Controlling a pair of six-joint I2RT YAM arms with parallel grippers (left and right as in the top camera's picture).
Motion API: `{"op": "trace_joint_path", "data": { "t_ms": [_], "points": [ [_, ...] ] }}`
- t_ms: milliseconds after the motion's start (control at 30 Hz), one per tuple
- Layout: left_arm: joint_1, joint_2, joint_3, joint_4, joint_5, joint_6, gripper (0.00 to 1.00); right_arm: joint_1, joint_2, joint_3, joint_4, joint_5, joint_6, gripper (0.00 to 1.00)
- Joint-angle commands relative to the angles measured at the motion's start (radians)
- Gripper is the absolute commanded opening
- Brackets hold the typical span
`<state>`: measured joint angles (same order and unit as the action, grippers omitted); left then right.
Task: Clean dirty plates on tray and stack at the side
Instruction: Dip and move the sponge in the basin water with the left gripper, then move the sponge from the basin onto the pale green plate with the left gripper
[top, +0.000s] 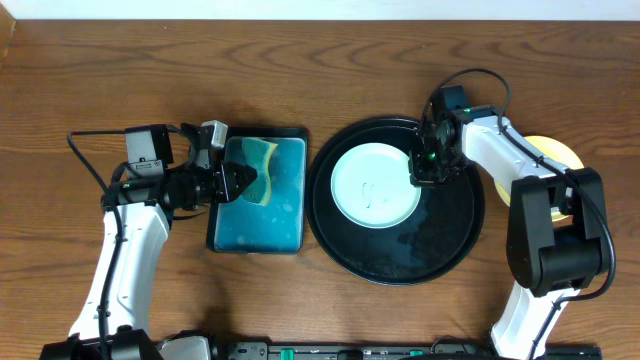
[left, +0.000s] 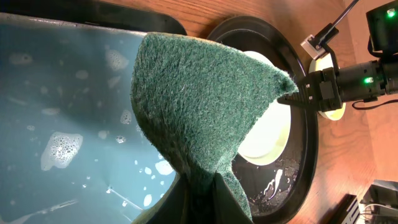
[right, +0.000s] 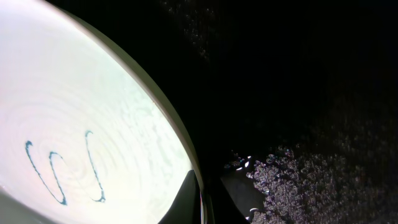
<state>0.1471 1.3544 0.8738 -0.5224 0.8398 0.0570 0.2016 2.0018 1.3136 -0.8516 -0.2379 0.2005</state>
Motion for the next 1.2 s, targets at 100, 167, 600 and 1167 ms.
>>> {"op": "trace_joint_path", "data": {
  "t_ms": [100,167,600,1167],
  "points": [
    [-0.002,-0.008,0.002,0.008,-0.049,-0.037,0.08,0.019,0.000,-0.005,-0.005,0.024,-0.007,0.01],
    [-0.027,-0.002,0.002,0.008,-0.257,-0.161,0.07,0.019,0.000,-0.005,-0.005,0.024,-0.007,0.01],
    [-0.280,0.098,0.000,0.007,-0.777,-0.333,0.07,0.021,0.000,-0.005,-0.007,0.024,-0.007,0.01],
    [-0.473,0.138,0.174,-0.061,-0.556,-0.349,0.08,0.169,0.000,-0.005,-0.029,0.024,-0.002,0.01]
  ]
}}
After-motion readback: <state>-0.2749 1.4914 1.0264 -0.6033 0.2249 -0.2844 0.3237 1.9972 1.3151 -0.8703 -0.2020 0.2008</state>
